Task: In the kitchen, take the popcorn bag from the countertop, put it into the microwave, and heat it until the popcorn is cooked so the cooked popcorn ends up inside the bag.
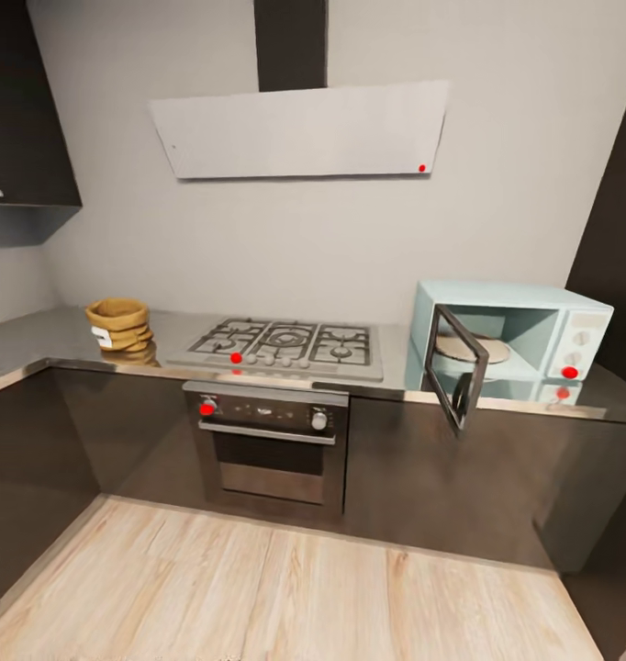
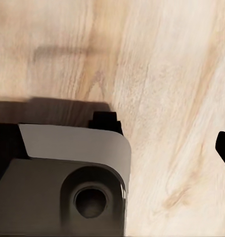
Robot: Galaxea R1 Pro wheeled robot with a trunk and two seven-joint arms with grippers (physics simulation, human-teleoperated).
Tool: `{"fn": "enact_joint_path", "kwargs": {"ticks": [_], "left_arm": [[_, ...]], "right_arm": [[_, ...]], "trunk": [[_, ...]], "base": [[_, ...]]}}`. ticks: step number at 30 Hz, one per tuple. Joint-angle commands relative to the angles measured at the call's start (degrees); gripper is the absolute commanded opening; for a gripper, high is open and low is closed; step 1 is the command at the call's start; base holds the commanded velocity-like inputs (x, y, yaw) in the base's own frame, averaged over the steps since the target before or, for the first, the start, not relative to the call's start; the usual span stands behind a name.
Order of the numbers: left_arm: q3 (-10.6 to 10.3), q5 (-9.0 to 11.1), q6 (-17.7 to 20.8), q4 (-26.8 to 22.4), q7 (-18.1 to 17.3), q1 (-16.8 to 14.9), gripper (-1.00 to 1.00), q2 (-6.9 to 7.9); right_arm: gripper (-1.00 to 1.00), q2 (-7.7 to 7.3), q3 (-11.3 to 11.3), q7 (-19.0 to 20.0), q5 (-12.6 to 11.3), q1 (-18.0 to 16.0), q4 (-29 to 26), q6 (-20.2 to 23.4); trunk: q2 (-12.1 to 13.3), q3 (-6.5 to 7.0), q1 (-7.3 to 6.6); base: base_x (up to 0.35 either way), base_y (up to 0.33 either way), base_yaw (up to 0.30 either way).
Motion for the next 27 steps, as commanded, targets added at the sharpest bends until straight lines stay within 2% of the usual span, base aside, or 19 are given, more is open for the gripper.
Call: {"fn": "enact_joint_path", "kwargs": {"ticks": [1, 12, 18, 27], "left_arm": [[0.1, 0.3, 0.0, -0.1, 0.0, 0.0, 1.00, -0.01], [0.1, 0.4, 0.0, -0.1, 0.0, 0.0, 1.00, 0.42], [0.1, 1.9, 0.0, -0.1, 0.0, 0.0, 1.00, 0.43], [0.1, 2.2, 0.0, -0.1, 0.0, 0.0, 1.00, 0.39]], "right_arm": [[1.00, 0.09, -0.5, 0.1, 0.9, 0.0, 0.1, 0.1], [1.00, 0.20, -0.5, 0.0, 1.1, -0.1, 0.1, 0.2], [1.00, 0.16, -0.5, 0.0, 1.1, -0.1, 0.1, -0.1], [1.00, 0.20, -0.5, 0.0, 1.1, 0.0, 0.1, -0.1]], "trunk": [[0.0, -0.02, 0.00], [0.0, 0.25, 0.00], [0.0, 0.40, 0.00], [0.0, 0.64, 0.00]], "base": [[0.000, 0.000, 0.264], [0.000, 0.000, 0.265], [0.000, 0.000, 0.265], [0.000, 0.000, 0.265]]}}
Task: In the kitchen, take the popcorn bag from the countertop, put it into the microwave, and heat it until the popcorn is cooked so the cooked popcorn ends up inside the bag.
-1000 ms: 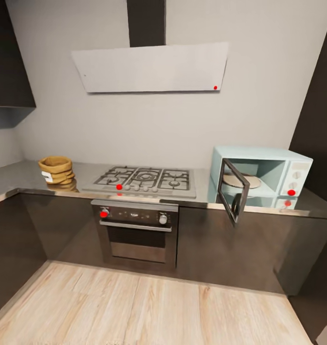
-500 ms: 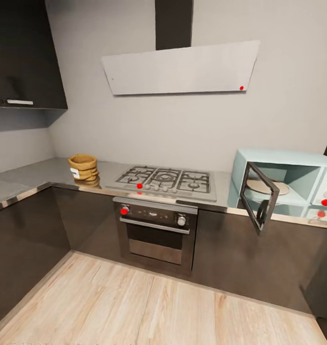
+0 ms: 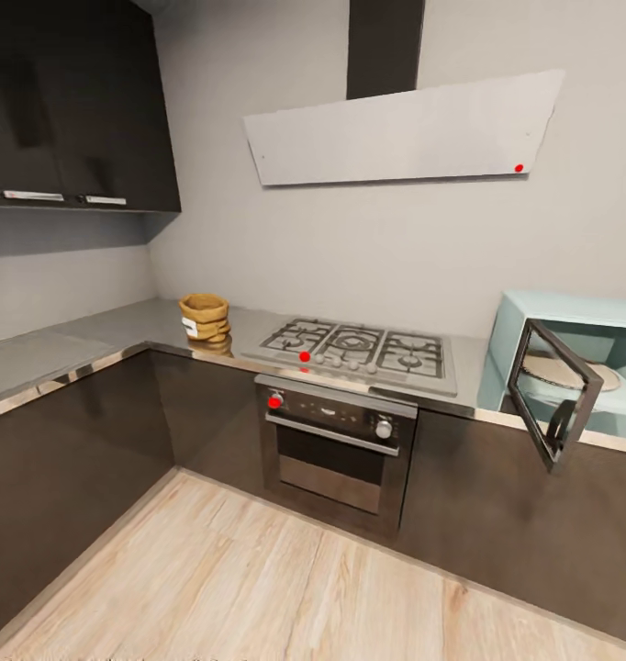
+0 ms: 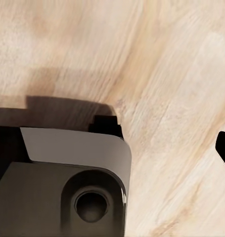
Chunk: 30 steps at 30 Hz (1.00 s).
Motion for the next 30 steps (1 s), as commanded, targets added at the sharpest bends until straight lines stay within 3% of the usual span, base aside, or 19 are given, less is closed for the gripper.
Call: {"fn": "enact_joint_path", "kwargs": {"ticks": [1, 7, 13, 30], "left_arm": [[0.1, 0.3, 0.0, -0.1, 0.0, 0.0, 1.00, -0.05], [0.1, 0.3, 0.0, -0.1, 0.0, 0.0, 1.00, -0.15], [0.0, 0.3, 0.0, -0.1, -0.1, 0.0, 1.00, -0.07], [-0.1, 0.3, 0.0, -0.1, -0.1, 0.0, 1.00, 0.11]], "right_arm": [[1.00, -0.03, -0.5, 0.1, 0.6, -0.1, 0.1, 0.1], [1.00, -0.07, -0.5, 0.1, 0.6, -0.1, 0.1, -0.3], [1.00, -0.15, -0.5, 0.1, 0.6, -0.1, 0.0, -0.3], [1.00, -0.33, -0.5, 0.5, 1.1, -0.1, 0.0, -0.3]], "trunk": [[0.0, -0.02, 0.00], [0.0, 0.13, 0.00], [0.0, 0.16, 0.00], [0.0, 0.16, 0.00]], "base": [[0.000, 0.000, 0.265], [0.000, 0.000, 0.257], [0.039, 0.000, 0.041], [0.305, 0.000, 0.000]]}}
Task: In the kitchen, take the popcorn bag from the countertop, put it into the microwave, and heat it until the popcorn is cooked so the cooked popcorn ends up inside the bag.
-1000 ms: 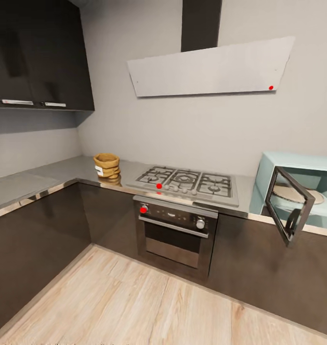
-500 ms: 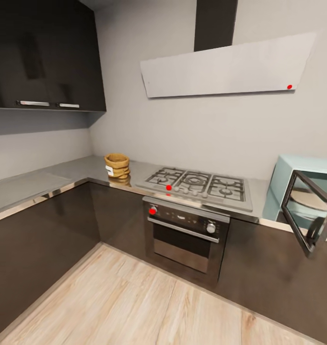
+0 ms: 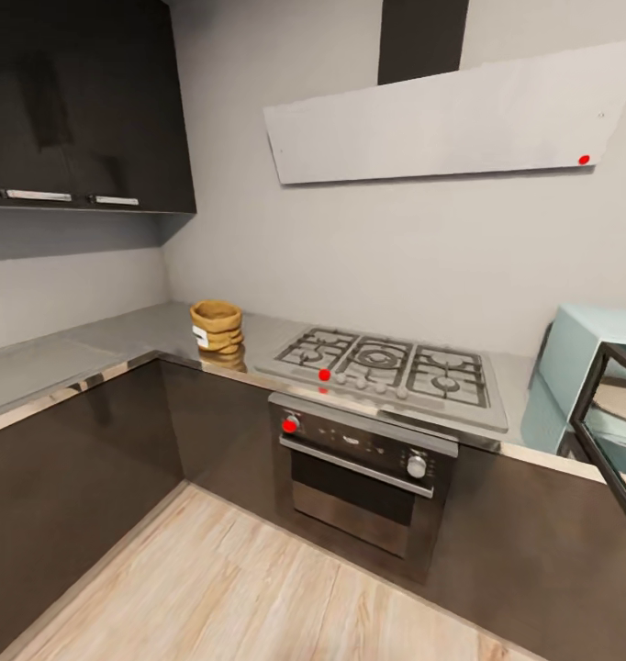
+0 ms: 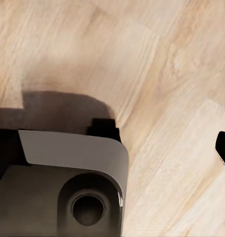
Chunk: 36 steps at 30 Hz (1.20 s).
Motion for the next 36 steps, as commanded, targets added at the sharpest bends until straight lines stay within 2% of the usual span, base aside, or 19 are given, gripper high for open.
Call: {"fn": "enact_joint_path", "kwargs": {"ticks": [1, 13, 18, 36], "left_arm": [[0.0, 0.3, 0.0, -0.1, 0.0, 0.0, 1.00, -0.01], [0.0, 0.2, 0.0, -0.1, -0.3, 0.0, 1.00, -0.01], [0.1, 0.2, 0.0, -0.1, -0.4, 0.0, 1.00, -0.07], [0.1, 0.2, 0.0, -0.1, -0.3, 0.0, 1.00, -0.10]], "right_arm": [[1.00, -0.04, -0.5, 0.1, 0.6, 0.0, 0.1, 0.1], [1.00, -0.24, -0.4, 0.2, 0.6, 0.0, 0.1, 0.1], [1.00, 0.60, -0.4, 0.3, 0.6, 0.0, 0.1, 0.6], [1.00, 0.55, -0.4, 0.1, 0.6, 0.0, 0.1, 0.6]], "trunk": [[0.0, -0.05, 0.03], [0.0, -0.05, 0.03], [0.0, -0.05, 0.03], [0.0, -0.05, 0.03]], "base": [[0.321, 0.000, 0.000], [0.321, 0.039, 0.000], [0.298, 0.122, 0.025], [0.019, 0.007, 0.247]]}}
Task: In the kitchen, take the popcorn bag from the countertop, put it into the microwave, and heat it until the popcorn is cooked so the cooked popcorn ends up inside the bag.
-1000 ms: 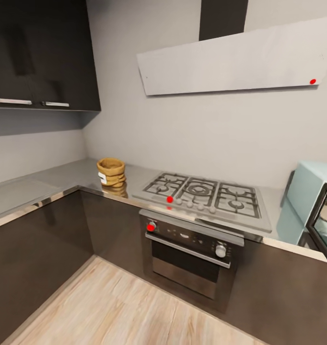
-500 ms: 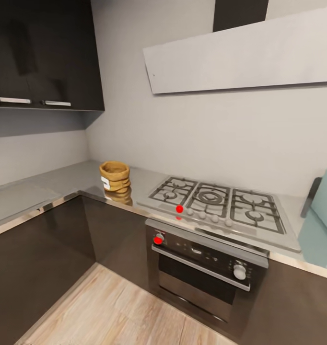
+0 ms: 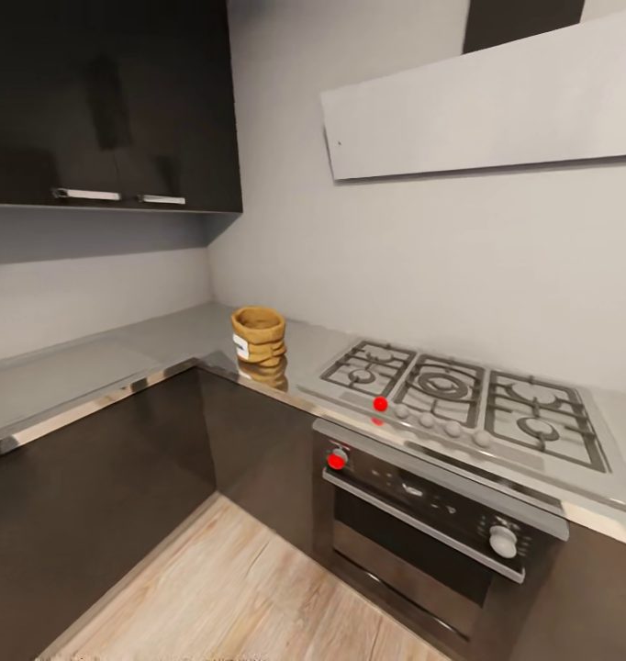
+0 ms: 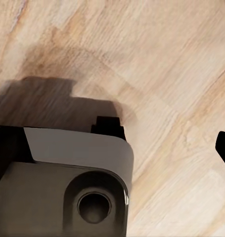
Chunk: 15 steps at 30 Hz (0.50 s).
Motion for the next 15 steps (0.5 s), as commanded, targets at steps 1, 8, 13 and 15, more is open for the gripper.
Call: {"fn": "enact_joint_path", "kwargs": {"ticks": [1, 8, 13, 15], "left_arm": [[0.0, 0.3, 0.0, -0.1, 0.0, 0.0, 1.00, -0.01], [0.0, 0.3, 0.0, -0.1, 0.1, 0.0, 1.00, -0.10], [0.0, 0.3, 0.0, -0.1, 0.1, 0.0, 1.00, -0.05], [0.0, 0.3, 0.0, -0.1, 0.0, 0.0, 1.00, -0.03]], "right_arm": [[1.00, -0.03, -0.5, 0.1, 0.5, -0.1, 0.1, 0.1], [1.00, 0.01, -0.5, 0.1, 0.6, -0.1, 0.1, 0.1], [1.00, -0.07, -0.5, 0.0, 0.5, -0.1, 0.1, -0.1], [1.00, -0.13, -0.5, -0.1, 0.5, -0.1, 0.1, -0.2]], "trunk": [[0.0, -0.05, 0.00], [0.0, -0.05, 0.00], [0.0, -0.05, 0.00], [0.0, -0.05, 0.00]], "base": [[0.000, 0.000, 0.241], [0.000, 0.000, 0.238], [0.004, 0.000, 0.041], [0.095, 0.000, 0.004]]}}
